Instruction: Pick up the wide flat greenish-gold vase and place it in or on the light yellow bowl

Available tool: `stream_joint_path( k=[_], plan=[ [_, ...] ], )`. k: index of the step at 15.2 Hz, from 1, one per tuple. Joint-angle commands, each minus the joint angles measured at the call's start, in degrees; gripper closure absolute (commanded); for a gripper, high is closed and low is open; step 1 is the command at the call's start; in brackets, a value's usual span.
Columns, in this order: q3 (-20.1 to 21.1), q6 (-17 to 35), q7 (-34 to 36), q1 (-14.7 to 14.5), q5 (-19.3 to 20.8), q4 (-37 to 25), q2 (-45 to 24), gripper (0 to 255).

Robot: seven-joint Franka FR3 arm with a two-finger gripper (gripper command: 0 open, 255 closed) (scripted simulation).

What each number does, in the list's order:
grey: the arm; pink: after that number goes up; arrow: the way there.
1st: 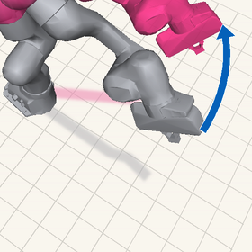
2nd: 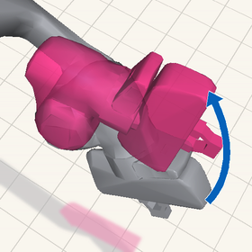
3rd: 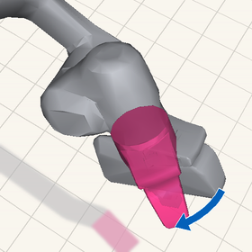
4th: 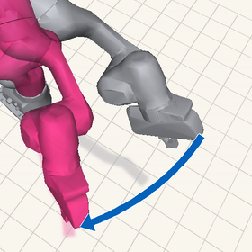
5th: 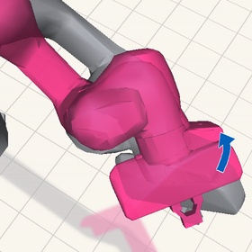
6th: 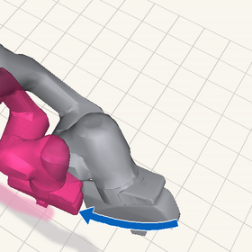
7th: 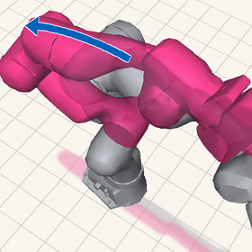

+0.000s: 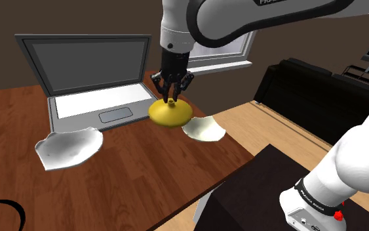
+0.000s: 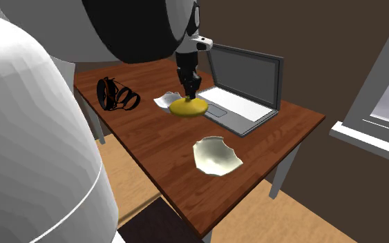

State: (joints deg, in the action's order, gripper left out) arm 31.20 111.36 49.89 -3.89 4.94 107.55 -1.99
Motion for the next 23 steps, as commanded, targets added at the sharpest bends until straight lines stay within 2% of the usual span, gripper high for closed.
stream_joint_path(
  k=[1, 6, 12, 23],
  plan=[
    [-1.16, 0.47, -3.38, 1.48, -2.09, 3.21, 3.52, 255],
    [-5.41, 0.42, -11.86, 3.97, -6.33, 10.53, 12.09, 255],
    [-11.73, -0.91, -21.68, 6.23, -8.65, 17.19, 20.51, 255],
    [-10.98, 7.75, -21.07, 6.10, -8.43, 24.11, 18.69, 255]
  ],
)
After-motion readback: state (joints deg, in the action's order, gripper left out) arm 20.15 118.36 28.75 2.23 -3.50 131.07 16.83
